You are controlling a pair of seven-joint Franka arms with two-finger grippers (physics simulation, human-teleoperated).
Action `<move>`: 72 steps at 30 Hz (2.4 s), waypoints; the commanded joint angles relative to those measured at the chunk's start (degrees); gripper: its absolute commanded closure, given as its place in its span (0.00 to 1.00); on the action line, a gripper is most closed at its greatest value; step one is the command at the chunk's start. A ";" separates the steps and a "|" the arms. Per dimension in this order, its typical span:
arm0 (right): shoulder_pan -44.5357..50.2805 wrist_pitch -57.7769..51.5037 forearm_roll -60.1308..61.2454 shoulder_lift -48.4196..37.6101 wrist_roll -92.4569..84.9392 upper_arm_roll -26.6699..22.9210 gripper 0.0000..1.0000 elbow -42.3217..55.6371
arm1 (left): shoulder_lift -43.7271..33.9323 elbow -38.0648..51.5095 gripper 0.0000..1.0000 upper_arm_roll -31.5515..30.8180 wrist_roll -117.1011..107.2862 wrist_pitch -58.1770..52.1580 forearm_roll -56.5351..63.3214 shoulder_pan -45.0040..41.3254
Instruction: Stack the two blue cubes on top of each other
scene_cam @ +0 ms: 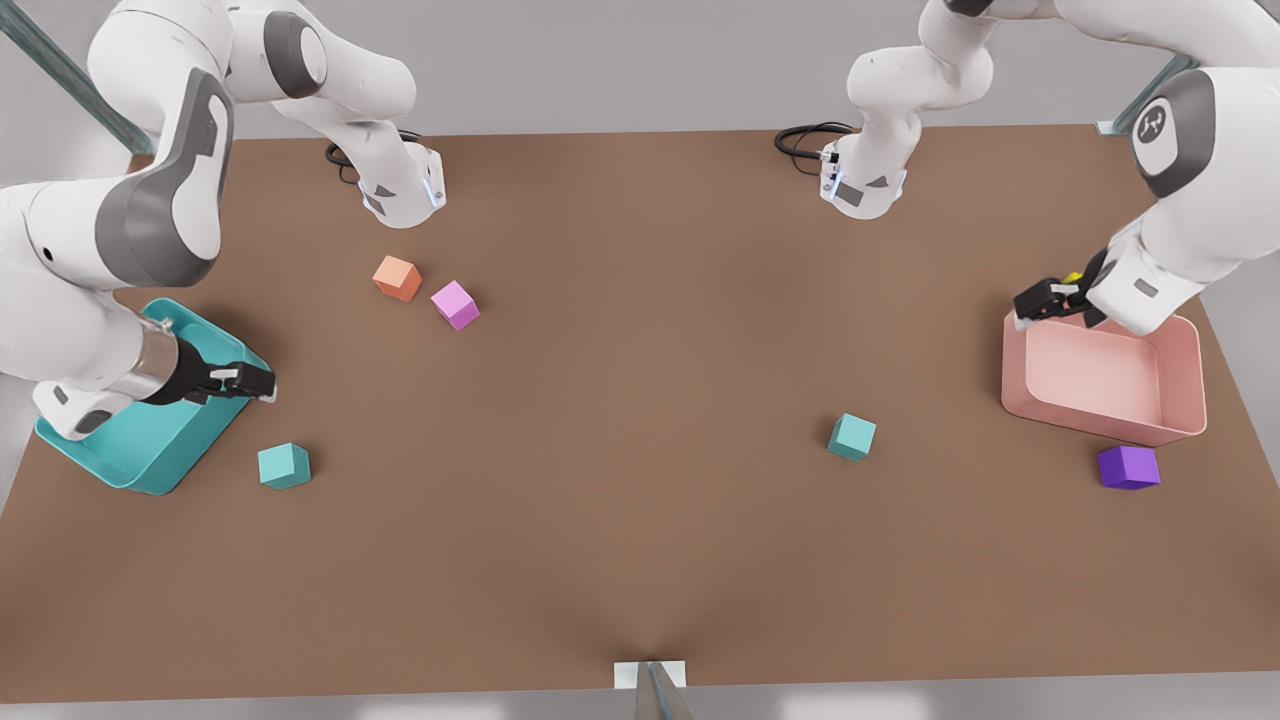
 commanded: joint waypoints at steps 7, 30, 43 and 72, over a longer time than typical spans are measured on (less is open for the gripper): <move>-1.16 32.47 -1.18 -5.13 -1.76 0.32 0.00 -33.22 | 11.82 -3.01 0.00 -2.83 -0.52 10.62 -0.79 -3.91; -7.13 43.81 -9.97 7.35 -47.45 -3.90 0.00 -33.57 | 13.23 -5.64 0.00 -3.18 -0.87 12.04 -0.26 -5.14; -8.54 48.47 -9.88 12.36 -50.01 -3.90 0.00 -34.71 | 13.05 -7.84 0.00 -3.09 -1.40 12.30 2.11 -5.23; -8.98 47.15 -0.30 14.83 -32.35 -3.72 0.02 -38.75 | 15.87 -8.10 0.00 -3.88 0.62 15.38 5.80 -5.67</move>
